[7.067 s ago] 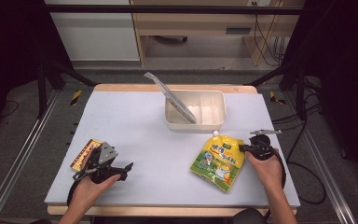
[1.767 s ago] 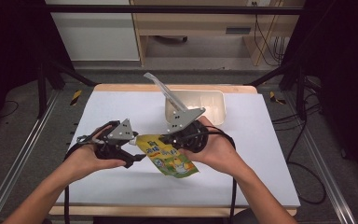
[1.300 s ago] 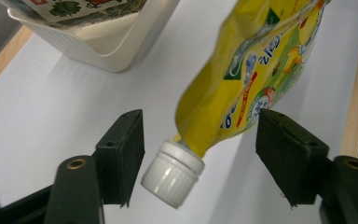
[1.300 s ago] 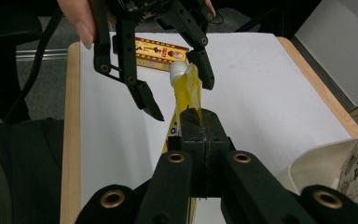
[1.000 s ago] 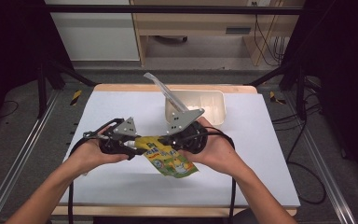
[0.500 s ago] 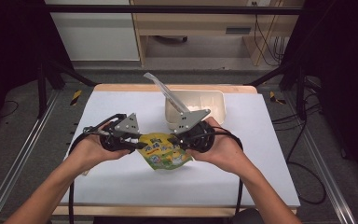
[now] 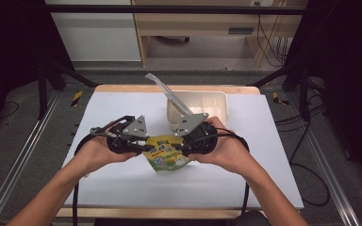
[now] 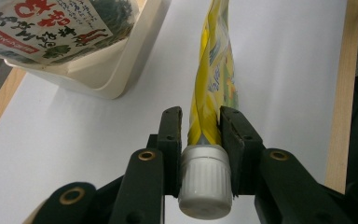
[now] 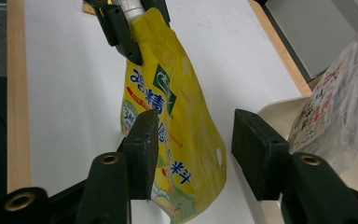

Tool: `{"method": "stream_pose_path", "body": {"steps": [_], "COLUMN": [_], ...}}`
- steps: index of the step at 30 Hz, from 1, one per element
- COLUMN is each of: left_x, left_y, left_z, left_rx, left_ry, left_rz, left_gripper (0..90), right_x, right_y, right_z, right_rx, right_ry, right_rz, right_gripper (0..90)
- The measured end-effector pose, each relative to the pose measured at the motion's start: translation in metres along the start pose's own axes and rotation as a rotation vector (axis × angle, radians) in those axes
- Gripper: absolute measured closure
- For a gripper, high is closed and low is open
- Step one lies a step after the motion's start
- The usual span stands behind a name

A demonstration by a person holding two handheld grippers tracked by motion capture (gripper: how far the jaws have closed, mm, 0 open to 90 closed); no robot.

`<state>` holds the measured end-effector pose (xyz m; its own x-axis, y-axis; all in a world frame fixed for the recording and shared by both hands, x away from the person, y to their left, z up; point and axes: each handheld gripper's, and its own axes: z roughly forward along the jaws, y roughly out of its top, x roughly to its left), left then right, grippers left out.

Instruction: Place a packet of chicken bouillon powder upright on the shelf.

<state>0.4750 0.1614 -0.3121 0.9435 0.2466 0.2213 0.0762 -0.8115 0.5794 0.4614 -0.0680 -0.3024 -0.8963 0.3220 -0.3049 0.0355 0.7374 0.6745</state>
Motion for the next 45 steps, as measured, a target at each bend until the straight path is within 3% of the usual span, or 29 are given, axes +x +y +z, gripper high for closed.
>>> {"method": "stream_pose_path", "body": {"steps": [6, 14, 15, 17, 20, 21, 22, 23, 25, 28, 30, 32, 36, 39, 44, 45], "left_x": [-0.001, -0.002, -0.002, -0.002, -0.001, -0.001, -0.001, -0.001, -0.001, -0.003, -0.005, -0.007, -0.012, -0.013, -0.017, -0.019], "left_y": [0.001, 0.001, 0.001, 0.002, 0.001, 0.001, 0.001, 0.001, 0.0, -0.004, -0.008, -0.011, -0.022, -0.026, -0.036, -0.039], "left_z": [0.001, 0.001, 0.001, 0.001, 0.001, -0.001, -0.001, -0.004, -0.005, -0.007, -0.006, -0.003, 0.005, 0.009, 0.019, 0.022], "left_rx": [-0.006, -0.008, -0.009, -0.01, -0.04, -0.076, -0.076, -0.122, -0.146, -0.173, -0.171, -0.157, -0.148, -0.138, -0.15, -0.163], "left_ry": [-0.006, -0.009, -0.007, -0.004, 0.005, 0.024, 0.024, 0.042, 0.05, 0.076, 0.089, 0.106, 0.151, 0.163, 0.198, 0.223], "left_rz": [0.014, 0.017, 0.017, 0.016, -0.009, -0.037, -0.037, -0.07, -0.092, -0.136, -0.151, -0.165, -0.213, -0.242, -0.281, -0.3], "left_gripper": [69.9, 69.9, 69.8, 69.5, 67.5, 50.6, 44.6, 37.6, 27.3, 21.5, 15.8, 13.5, 12.0, 10.8, 10.4, 10.5], "right_x": [-0.003, -0.008, -0.007, -0.006, -0.007, -0.006, -0.006, -0.008, -0.011, -0.014, -0.021, -0.023, -0.036, -0.04, -0.049, -0.052], "right_y": [0.009, 0.013, 0.013, 0.014, 0.013, 0.01, 0.01, 0.006, 0.001, -0.005, -0.016, -0.02, -0.04, -0.049, -0.069, -0.076], "right_z": [0.008, 0.023, 0.025, 0.026, 0.024, 0.023, 0.023, 0.017, 0.009, -0.001, -0.019, -0.025, -0.054, -0.063, -0.078, -0.083], "right_rx": [0.059, 0.128, 0.14, 0.146, 0.151, 0.157, 0.157, 0.156, 0.145, 0.141, 0.133, 0.134, 0.153, 0.168, 0.204, 0.21], "right_ry": [0.033, 0.093, 0.114, 0.119, 0.117, 0.114, 0.114, 0.114, 0.109, 0.095, 0.076, 0.063, 0.017, -0.005, -0.047, -0.06], "right_rz": [-0.009, 0.007, 0.012, 0.02, 0.027, 0.036, 0.036, 0.055, 0.082, 0.11, 0.151, 0.167, 0.238, 0.266, 0.32, 0.344], "right_gripper": [47.5, 72.5, 80.8, 88.6, 89.8, 90.0, 90.0, 90.0, 90.0, 90.0, 90.0, 90.0, 90.0, 90.0, 90.0, 90.0]}}
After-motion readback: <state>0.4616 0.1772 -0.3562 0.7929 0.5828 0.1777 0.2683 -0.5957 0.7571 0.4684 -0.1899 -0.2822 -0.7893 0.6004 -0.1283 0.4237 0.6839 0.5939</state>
